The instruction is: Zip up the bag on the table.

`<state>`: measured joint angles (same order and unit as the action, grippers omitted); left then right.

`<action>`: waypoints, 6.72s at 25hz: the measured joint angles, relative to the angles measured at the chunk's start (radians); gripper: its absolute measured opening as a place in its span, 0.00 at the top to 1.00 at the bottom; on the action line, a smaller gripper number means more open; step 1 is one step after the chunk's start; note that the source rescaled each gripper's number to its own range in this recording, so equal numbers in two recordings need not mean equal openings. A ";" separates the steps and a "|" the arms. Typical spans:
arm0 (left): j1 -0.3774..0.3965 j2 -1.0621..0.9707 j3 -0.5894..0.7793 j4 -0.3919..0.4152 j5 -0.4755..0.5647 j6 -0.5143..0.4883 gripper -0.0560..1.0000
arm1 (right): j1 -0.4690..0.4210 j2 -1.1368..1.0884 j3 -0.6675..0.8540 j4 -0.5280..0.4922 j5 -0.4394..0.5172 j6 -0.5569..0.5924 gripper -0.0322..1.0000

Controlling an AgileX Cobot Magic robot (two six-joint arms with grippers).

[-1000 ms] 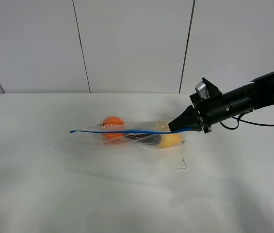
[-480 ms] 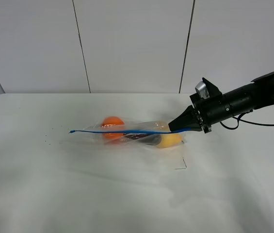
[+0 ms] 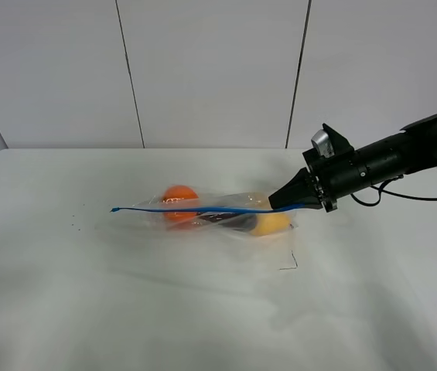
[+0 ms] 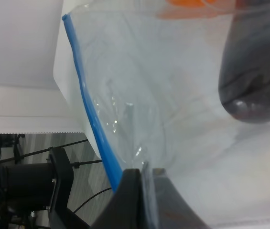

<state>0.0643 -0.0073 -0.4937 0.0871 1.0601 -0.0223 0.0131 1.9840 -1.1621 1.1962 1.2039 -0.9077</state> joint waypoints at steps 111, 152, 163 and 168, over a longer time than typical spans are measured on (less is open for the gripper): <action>0.000 0.000 0.000 0.000 0.000 0.003 0.02 | -0.002 -0.259 0.000 -1.489 -0.328 0.973 0.12; 0.000 0.000 0.000 0.000 0.000 0.003 0.02 | -0.002 -0.729 0.221 -1.303 -0.381 0.886 0.00; 0.000 0.000 0.000 0.000 0.000 0.003 0.02 | -0.002 -1.108 0.406 -1.296 -0.398 0.902 0.00; 0.000 0.000 0.000 0.000 0.000 0.003 0.02 | -0.002 -1.309 0.447 -1.292 -0.380 0.920 0.00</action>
<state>0.0643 -0.0073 -0.4937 0.0871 1.0601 -0.0191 0.0111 0.6754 -0.7150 -0.0955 0.8234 0.0123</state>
